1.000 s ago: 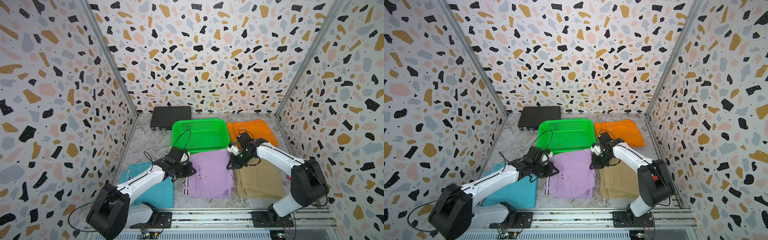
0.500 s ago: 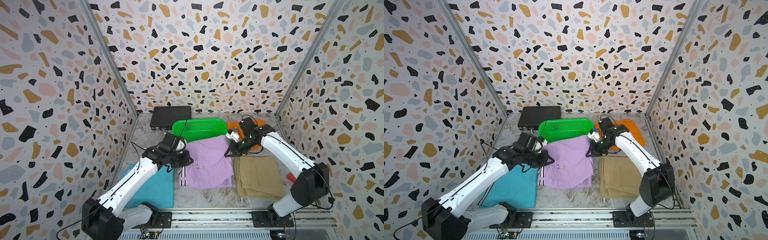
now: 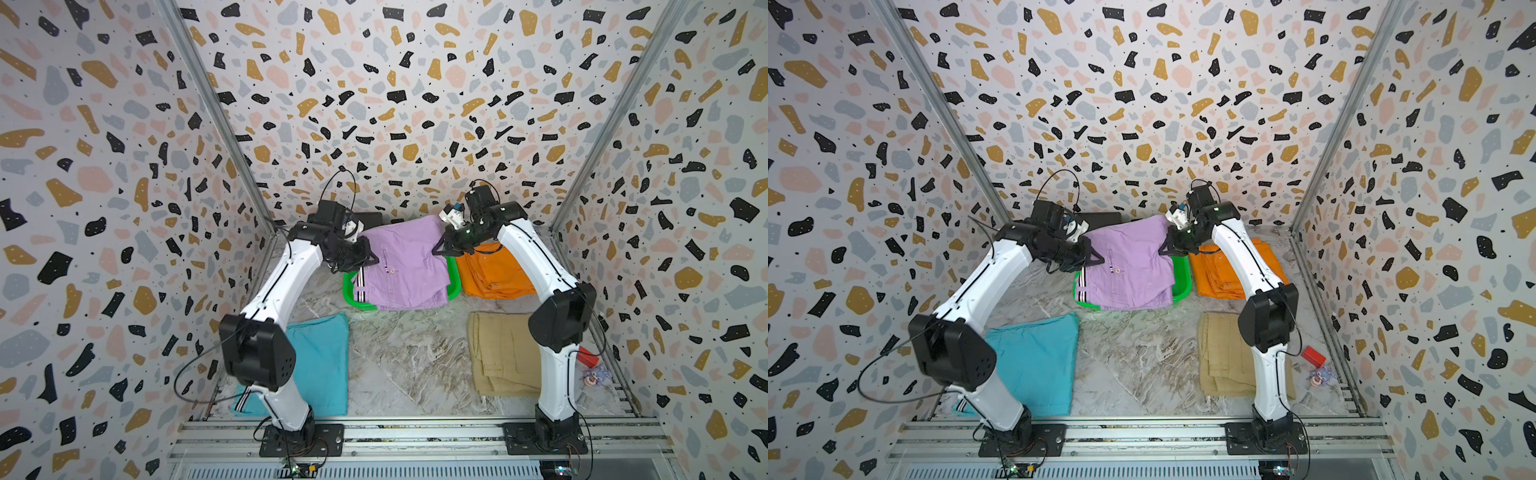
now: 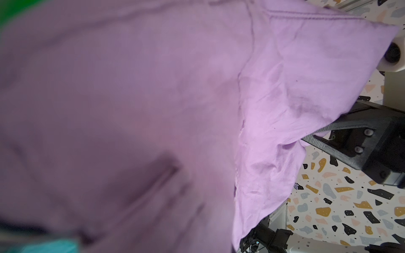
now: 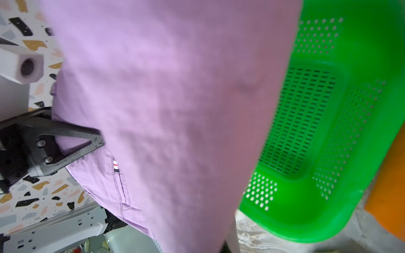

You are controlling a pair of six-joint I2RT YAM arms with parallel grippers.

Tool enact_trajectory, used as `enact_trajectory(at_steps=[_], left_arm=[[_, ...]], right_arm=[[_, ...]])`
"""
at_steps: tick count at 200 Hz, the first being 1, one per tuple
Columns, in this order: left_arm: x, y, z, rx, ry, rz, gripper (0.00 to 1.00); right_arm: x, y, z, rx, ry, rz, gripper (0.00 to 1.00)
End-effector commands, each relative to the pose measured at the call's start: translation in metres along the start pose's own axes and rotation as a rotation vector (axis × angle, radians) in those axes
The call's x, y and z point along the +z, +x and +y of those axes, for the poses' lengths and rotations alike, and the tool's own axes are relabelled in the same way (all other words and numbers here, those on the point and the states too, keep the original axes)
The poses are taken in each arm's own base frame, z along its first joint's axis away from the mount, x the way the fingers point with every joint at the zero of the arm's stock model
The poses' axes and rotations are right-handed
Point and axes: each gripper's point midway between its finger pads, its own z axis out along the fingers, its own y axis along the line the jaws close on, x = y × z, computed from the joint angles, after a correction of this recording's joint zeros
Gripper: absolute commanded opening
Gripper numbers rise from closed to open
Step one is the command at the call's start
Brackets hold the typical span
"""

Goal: Put the folded long pants in the basket
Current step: Place the long pant in the basket.

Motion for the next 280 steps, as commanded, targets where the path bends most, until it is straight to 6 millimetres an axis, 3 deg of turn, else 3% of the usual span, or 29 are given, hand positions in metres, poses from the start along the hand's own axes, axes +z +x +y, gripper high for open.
enact_trajectory(at_steps=[1, 30, 59, 107, 164, 192, 209, 220, 246, 263, 280], left_arm=[[0.007, -0.017, -0.001, 0.039, 0.045, 0.03, 0.0], [0.038, -0.041, 0.02, 0.003, 0.038, 0.052, 0.0], [0.067, -0.048, 0.037, -0.032, 0.029, 0.092, 0.0], [0.097, -0.03, 0.074, -0.085, -0.049, 0.165, 0.0], [0.125, -0.01, 0.11, -0.13, -0.119, 0.239, 0.0], [0.14, -0.005, 0.128, -0.14, -0.16, 0.265, 0.0], [0.144, -0.003, 0.136, -0.137, -0.188, 0.27, 0.0], [0.139, -0.005, 0.138, -0.123, -0.218, 0.253, 0.16], [0.116, -0.021, 0.122, -0.072, -0.219, 0.168, 0.46], [0.099, -0.03, 0.103, -0.041, -0.199, 0.12, 0.54], [0.084, -0.033, 0.086, -0.019, -0.185, 0.088, 0.7]], right_arm=[[-0.006, -0.027, -0.006, -0.001, 0.007, -0.061, 0.0], [0.01, -0.047, -0.024, -0.002, 0.013, -0.082, 0.0], [0.032, -0.051, -0.049, 0.037, 0.021, -0.06, 0.0], [0.071, -0.023, -0.095, 0.093, 0.09, 0.05, 0.0], [0.086, 0.028, -0.143, 0.156, 0.268, 0.192, 0.0], [0.091, 0.041, -0.16, 0.163, 0.323, 0.24, 0.0], [0.09, 0.042, -0.16, 0.159, 0.324, 0.248, 0.0], [0.085, 0.04, -0.155, 0.142, 0.327, 0.237, 0.01], [0.062, 0.025, -0.126, 0.08, 0.289, 0.172, 0.27], [0.042, 0.016, -0.107, 0.055, 0.276, 0.121, 0.41], [0.025, 0.008, -0.086, 0.029, 0.241, 0.066, 0.45]])
